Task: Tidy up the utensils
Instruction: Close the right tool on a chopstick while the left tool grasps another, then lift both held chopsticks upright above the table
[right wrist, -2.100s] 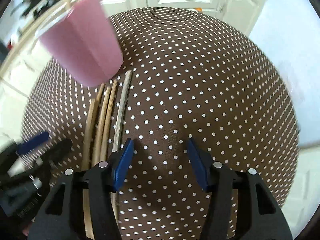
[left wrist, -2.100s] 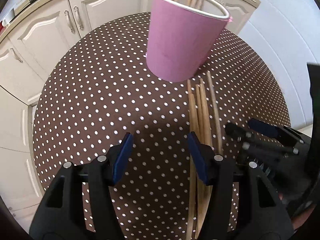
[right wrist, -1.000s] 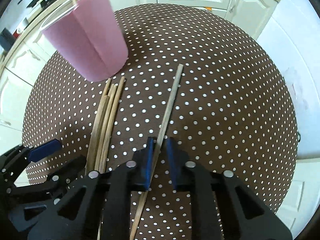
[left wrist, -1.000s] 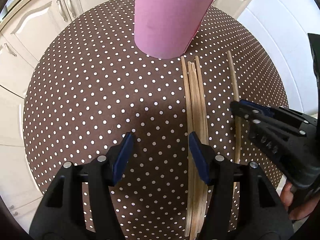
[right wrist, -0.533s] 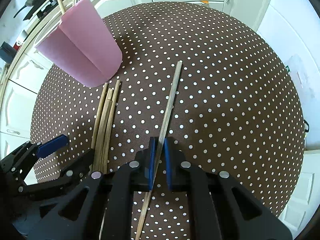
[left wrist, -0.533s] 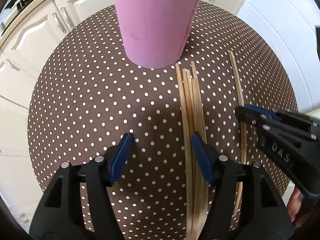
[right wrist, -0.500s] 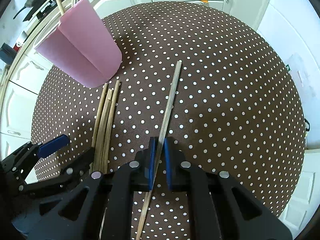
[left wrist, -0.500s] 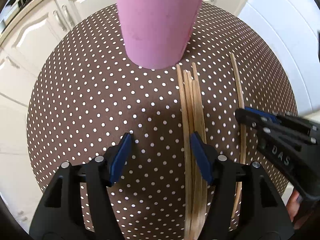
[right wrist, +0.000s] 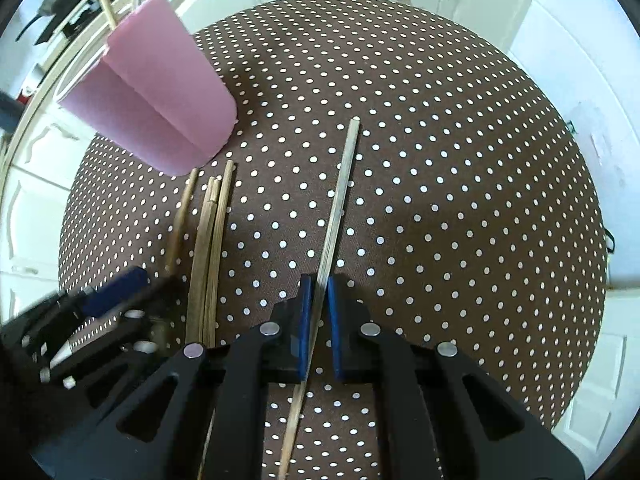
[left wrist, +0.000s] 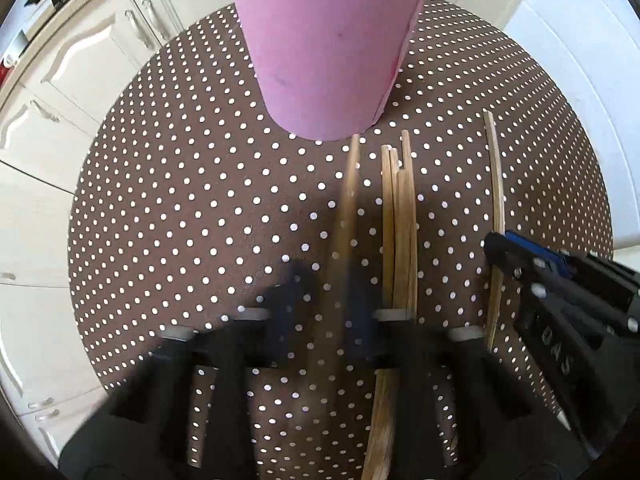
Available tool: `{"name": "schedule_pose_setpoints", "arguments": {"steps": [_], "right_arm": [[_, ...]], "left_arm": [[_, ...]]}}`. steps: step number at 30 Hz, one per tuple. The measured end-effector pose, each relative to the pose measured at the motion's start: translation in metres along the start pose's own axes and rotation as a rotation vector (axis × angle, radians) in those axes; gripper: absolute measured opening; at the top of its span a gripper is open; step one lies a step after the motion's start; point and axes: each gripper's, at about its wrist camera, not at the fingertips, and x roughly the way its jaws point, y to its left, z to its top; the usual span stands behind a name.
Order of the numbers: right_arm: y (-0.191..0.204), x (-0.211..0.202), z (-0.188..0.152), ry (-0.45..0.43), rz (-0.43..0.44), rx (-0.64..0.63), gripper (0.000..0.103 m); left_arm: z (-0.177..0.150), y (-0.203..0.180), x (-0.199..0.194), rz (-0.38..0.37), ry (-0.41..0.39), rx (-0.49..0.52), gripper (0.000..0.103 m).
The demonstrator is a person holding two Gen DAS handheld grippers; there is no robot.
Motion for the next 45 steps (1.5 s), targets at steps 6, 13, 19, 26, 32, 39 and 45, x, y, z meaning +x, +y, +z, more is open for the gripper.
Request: {"name": "schedule_pose_setpoints", "arguments": {"steps": [6, 13, 19, 26, 32, 39, 45], "right_arm": [[-0.013, 0.002, 0.003, 0.001, 0.079, 0.088, 0.005], [-0.026, -0.015, 0.007, -0.043, 0.112, 0.102, 0.005], [-0.030, -0.040, 0.007, -0.090, 0.141, 0.083, 0.005], [-0.031, -0.083, -0.006, -0.158, 0.147, 0.041, 0.005], [-0.038, -0.118, -0.026, -0.197, 0.161, 0.006, 0.005], [-0.034, -0.173, -0.051, -0.290, 0.209, -0.025, 0.005], [-0.030, -0.222, -0.062, -0.414, 0.251, -0.065, 0.005]], "left_arm": [[-0.001, 0.015, 0.000, -0.053, 0.003, -0.075, 0.006], [-0.011, 0.034, -0.015, -0.032, -0.021, -0.100, 0.006], [-0.029, 0.050, -0.044, 0.006, -0.060, -0.116, 0.006], [-0.053, 0.041, -0.084, 0.023, -0.110, -0.152, 0.006], [-0.083, 0.039, -0.124, 0.027, -0.166, -0.175, 0.006], [-0.109, 0.030, -0.174, 0.047, -0.268, -0.172, 0.006], [-0.130, 0.015, -0.210, 0.070, -0.356, -0.176, 0.006]]}}
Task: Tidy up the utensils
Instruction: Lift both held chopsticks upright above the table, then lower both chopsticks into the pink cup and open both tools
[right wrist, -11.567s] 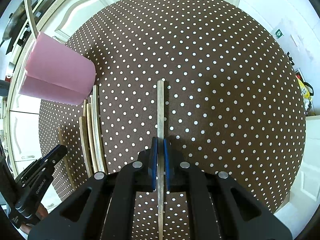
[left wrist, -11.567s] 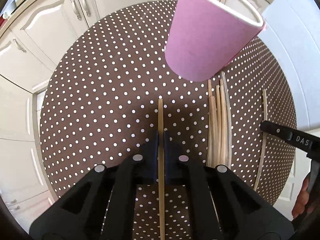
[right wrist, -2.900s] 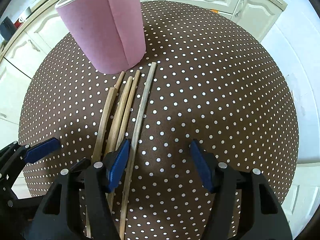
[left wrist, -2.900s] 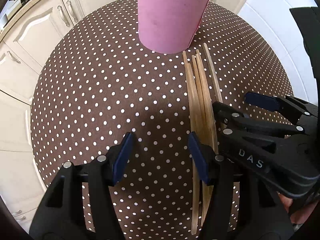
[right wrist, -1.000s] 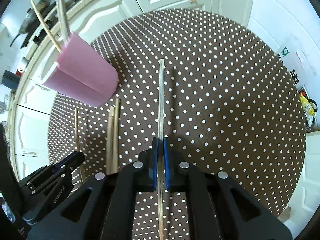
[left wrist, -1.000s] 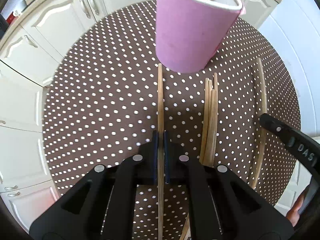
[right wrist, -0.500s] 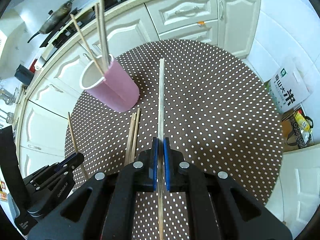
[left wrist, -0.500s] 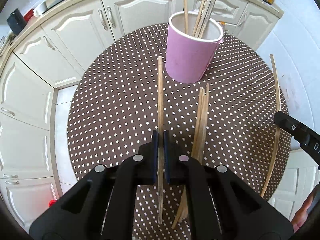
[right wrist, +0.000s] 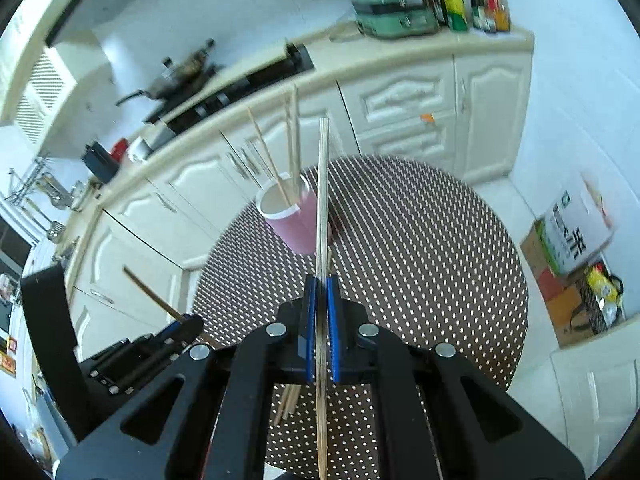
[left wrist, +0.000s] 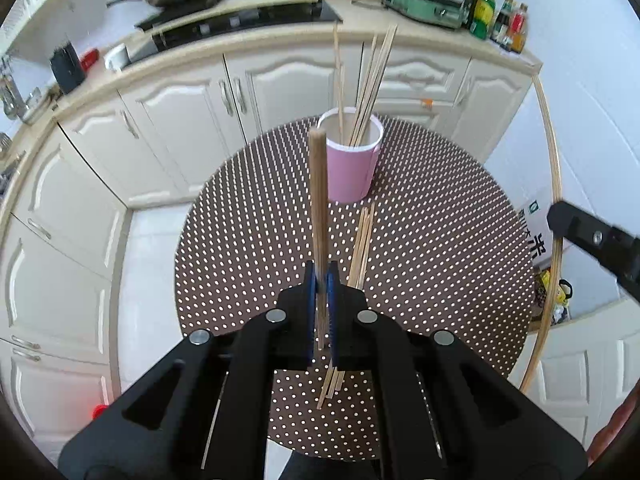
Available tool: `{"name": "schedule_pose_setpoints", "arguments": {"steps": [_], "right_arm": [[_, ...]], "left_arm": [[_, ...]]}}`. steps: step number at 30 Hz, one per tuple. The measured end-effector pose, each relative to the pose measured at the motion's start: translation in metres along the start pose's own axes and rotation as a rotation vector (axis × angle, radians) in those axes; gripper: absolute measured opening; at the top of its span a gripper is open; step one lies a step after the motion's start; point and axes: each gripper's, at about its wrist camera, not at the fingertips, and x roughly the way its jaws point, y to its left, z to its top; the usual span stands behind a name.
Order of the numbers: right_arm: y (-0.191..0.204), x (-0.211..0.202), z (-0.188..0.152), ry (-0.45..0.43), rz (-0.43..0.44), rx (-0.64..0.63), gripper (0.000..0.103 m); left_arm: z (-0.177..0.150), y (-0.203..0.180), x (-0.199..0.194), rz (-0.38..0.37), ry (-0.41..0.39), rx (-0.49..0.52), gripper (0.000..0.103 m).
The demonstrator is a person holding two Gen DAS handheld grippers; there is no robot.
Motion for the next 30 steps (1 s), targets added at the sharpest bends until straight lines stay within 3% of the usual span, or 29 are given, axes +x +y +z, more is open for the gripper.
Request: {"name": "schedule_pose_setpoints", "arguments": {"steps": [10, 19, 30], "right_arm": [[0.010, -0.047, 0.017, -0.150, 0.051, -0.036, 0.005], [0.015, -0.064, 0.044, -0.265, 0.076, -0.034, 0.005], [0.038, -0.070, 0.107, -0.436, 0.111, -0.094, 0.005]], "left_arm": [[0.009, -0.014, -0.071, -0.006, -0.186, 0.008, 0.006], [0.042, -0.017, -0.085, -0.029, -0.254, 0.015, 0.006], [0.107, -0.006, -0.082, -0.031, -0.323, 0.012, 0.006]]}}
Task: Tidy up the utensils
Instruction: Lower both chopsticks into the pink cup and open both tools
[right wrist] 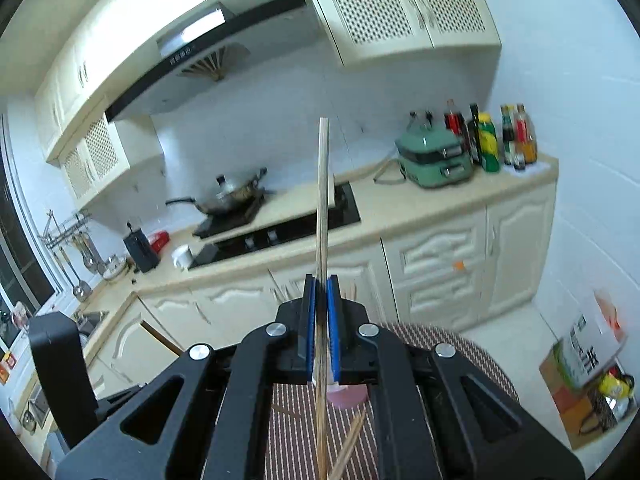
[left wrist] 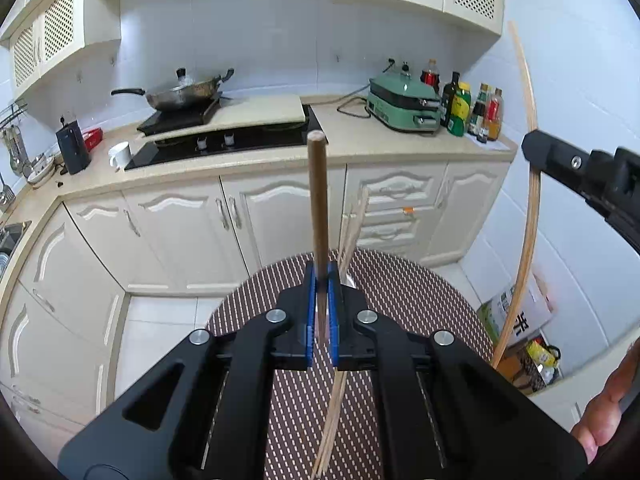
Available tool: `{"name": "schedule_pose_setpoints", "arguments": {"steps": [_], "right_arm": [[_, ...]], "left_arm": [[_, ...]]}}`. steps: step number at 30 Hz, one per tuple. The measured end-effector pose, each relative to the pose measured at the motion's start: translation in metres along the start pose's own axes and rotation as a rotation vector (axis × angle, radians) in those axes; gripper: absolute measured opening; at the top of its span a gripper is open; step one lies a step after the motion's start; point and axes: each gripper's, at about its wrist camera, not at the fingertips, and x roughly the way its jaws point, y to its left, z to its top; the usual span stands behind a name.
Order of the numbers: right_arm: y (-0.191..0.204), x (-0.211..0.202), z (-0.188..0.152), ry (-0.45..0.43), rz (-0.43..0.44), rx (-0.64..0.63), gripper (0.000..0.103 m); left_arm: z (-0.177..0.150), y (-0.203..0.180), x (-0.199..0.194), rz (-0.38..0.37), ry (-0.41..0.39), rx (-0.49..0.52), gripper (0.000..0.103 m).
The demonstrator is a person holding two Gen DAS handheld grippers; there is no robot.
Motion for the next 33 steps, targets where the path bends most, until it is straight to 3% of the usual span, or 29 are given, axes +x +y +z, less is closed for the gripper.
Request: {"name": "schedule_pose_setpoints", "arguments": {"steps": [8, 15, 33], "right_arm": [[0.000, 0.043, 0.025, -0.077, 0.013, 0.001, 0.005], [-0.004, 0.091, 0.023, -0.101, 0.026, 0.008, 0.005], [-0.045, 0.207, -0.058, -0.051, 0.029, 0.073, 0.005]], "left_arm": [[0.044, 0.012, 0.035, -0.008, -0.028, -0.020, 0.006], [0.063, 0.027, 0.078, -0.017, -0.043, -0.059, 0.006], [0.013, 0.043, 0.206, -0.087, 0.060, -0.083, 0.006]]}}
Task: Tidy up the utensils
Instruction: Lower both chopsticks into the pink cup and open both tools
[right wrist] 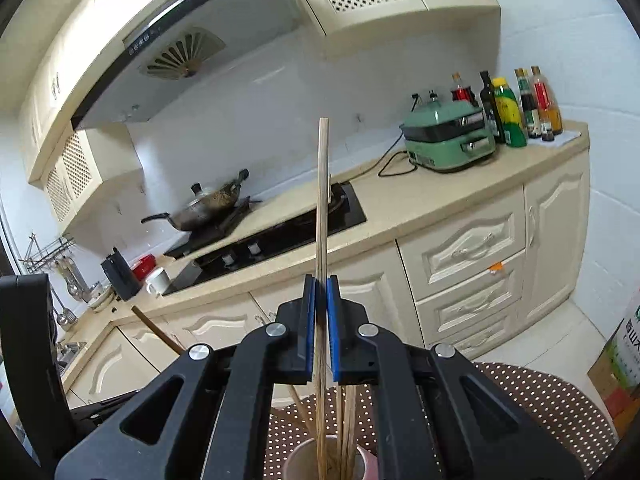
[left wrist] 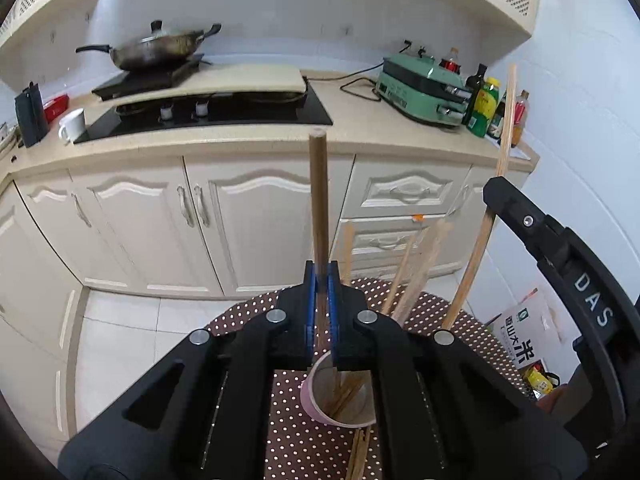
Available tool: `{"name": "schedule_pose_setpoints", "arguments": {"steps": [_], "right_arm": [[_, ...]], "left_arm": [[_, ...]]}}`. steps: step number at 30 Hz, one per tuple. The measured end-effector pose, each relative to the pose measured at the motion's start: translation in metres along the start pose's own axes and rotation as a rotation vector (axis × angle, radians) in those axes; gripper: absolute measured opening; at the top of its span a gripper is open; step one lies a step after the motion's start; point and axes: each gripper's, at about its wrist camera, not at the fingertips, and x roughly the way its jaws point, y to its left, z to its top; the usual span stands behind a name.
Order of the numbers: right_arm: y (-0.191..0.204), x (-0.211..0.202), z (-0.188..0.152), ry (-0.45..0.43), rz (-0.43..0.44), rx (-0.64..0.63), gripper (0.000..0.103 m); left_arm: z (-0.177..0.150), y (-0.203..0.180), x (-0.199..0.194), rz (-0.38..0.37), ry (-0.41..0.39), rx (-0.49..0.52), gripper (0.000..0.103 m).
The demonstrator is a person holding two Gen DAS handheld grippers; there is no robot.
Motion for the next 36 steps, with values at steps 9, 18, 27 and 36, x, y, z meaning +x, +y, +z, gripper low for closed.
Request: {"name": "schedule_pose_setpoints", "arguments": {"steps": [9, 18, 27, 36], "right_arm": [[-0.010, 0.016, -0.036, 0.032, -0.006, -0.004, 0.005], [-0.015, 0.019, -0.057, 0.079, -0.020, 0.008, 0.005], [-0.018, 0.014, -0.052, 0.086, -0.029, 0.026, 0.005], [-0.018, 0.010, -0.046, 0.125, -0.042, 0.048, 0.005]], "left_arm": [[-0.034, 0.005, 0.028, -0.021, 0.028, 0.025, 0.006], [-0.035, 0.009, 0.022, -0.099, 0.004, 0.015, 0.006], [-0.025, 0.005, 0.001, -0.121, 0.015, 0.027, 0.006], [-0.015, 0.011, -0.032, -0.078, 0.031, 0.019, 0.006]]}}
